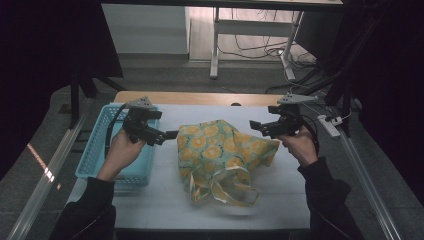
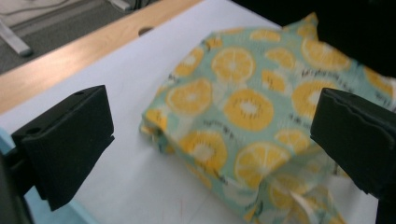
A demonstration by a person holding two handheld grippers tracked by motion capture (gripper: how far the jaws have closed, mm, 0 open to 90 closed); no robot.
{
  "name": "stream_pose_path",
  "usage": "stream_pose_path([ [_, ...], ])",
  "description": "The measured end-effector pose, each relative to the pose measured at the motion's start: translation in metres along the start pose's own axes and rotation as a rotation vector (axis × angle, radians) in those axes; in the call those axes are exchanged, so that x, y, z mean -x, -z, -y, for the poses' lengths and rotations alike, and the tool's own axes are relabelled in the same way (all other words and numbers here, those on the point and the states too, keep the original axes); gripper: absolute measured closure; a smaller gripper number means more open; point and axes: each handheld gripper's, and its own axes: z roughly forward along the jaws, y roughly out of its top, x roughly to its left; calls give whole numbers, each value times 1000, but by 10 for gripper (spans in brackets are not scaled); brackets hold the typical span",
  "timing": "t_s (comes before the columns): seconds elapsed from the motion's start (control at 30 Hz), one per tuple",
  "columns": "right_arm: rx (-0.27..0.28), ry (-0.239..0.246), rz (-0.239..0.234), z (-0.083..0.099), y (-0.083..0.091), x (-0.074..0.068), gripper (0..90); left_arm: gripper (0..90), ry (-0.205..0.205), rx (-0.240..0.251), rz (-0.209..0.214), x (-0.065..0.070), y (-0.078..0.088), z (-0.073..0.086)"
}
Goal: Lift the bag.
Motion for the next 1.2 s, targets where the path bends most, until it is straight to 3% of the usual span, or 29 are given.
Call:
stream_pose_path([
  [0.2,-14,17,17,14,6,-8,5,0,15,-22,-18,4,1,22],
  [0.73,-28,29,34,63,29,-31,0,0,72,-18,-37,21,20,81],
  [1.2,-36,0,57,113,52,-47,0,0,95,-30,-91,46,42,131],
])
